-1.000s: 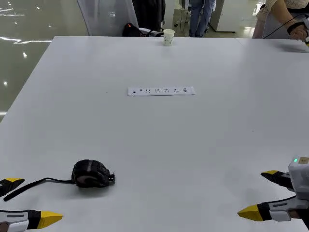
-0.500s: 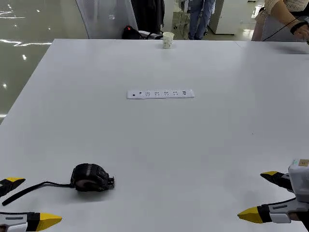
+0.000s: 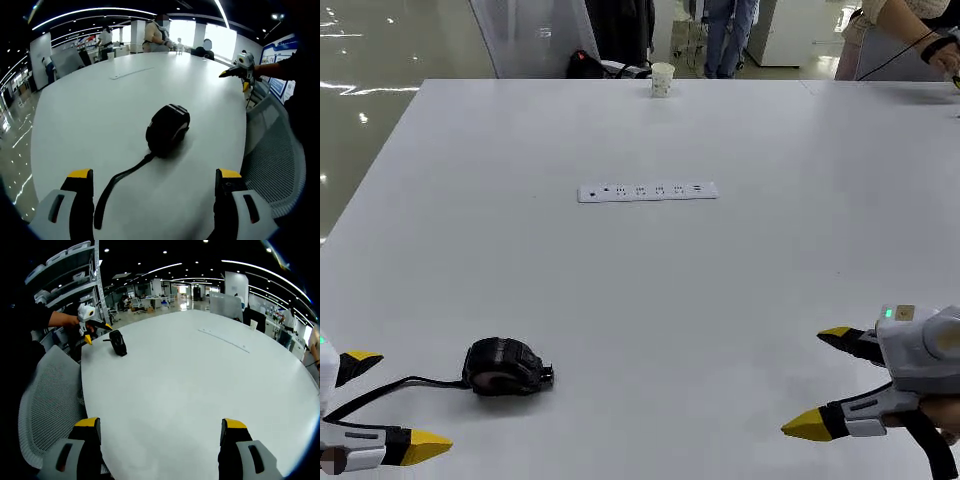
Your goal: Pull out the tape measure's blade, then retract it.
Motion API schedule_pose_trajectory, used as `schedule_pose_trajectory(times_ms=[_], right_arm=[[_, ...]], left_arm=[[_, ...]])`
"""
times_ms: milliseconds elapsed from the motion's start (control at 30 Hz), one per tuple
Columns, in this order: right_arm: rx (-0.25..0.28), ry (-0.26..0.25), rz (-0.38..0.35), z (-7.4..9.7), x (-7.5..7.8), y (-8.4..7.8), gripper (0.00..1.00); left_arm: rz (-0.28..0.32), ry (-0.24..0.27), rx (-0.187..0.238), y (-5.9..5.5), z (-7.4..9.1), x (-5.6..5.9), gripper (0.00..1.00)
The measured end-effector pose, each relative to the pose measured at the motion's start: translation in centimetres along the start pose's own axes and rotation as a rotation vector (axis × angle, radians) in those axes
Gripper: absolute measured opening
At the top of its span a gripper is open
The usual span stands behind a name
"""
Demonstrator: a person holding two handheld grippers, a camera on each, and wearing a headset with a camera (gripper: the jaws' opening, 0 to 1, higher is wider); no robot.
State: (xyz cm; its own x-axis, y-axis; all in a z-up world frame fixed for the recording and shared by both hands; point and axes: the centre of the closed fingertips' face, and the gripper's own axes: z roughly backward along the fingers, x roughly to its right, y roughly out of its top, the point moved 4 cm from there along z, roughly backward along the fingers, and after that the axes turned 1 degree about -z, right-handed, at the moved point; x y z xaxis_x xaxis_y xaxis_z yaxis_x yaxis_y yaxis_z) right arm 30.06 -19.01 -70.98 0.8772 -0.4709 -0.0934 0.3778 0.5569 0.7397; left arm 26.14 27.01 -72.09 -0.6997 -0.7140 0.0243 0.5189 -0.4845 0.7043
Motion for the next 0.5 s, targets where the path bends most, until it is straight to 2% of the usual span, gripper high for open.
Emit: schedule_pose_trajectory(times_ms=[67, 200, 367, 500], right_arm=[[-0.002, 0.011, 0.009, -0.3, 0.2, 0.2, 0.99], [-0.012, 0.005, 0.031, -1.1, 0.4, 1.0, 0.99], [0.012, 0.009, 0.041, -2.1, 0.6, 2.1, 0.99], [0.014, 0.023, 0.069, -3.1, 0.3, 2.8, 0.99]], left_arm=[[-0.015, -0.003, -0.026, 0.1, -0.2, -0.1, 0.99], [-0.049, -0.036, -0.031, 0.8, -0.9, 0.4, 0.99], [-0.152, -0.068, -0.053, 1.8, -1.8, 0.6, 0.99], [-0.198, -0.097, -0.068, 2.7, -2.4, 0.7, 0.99]])
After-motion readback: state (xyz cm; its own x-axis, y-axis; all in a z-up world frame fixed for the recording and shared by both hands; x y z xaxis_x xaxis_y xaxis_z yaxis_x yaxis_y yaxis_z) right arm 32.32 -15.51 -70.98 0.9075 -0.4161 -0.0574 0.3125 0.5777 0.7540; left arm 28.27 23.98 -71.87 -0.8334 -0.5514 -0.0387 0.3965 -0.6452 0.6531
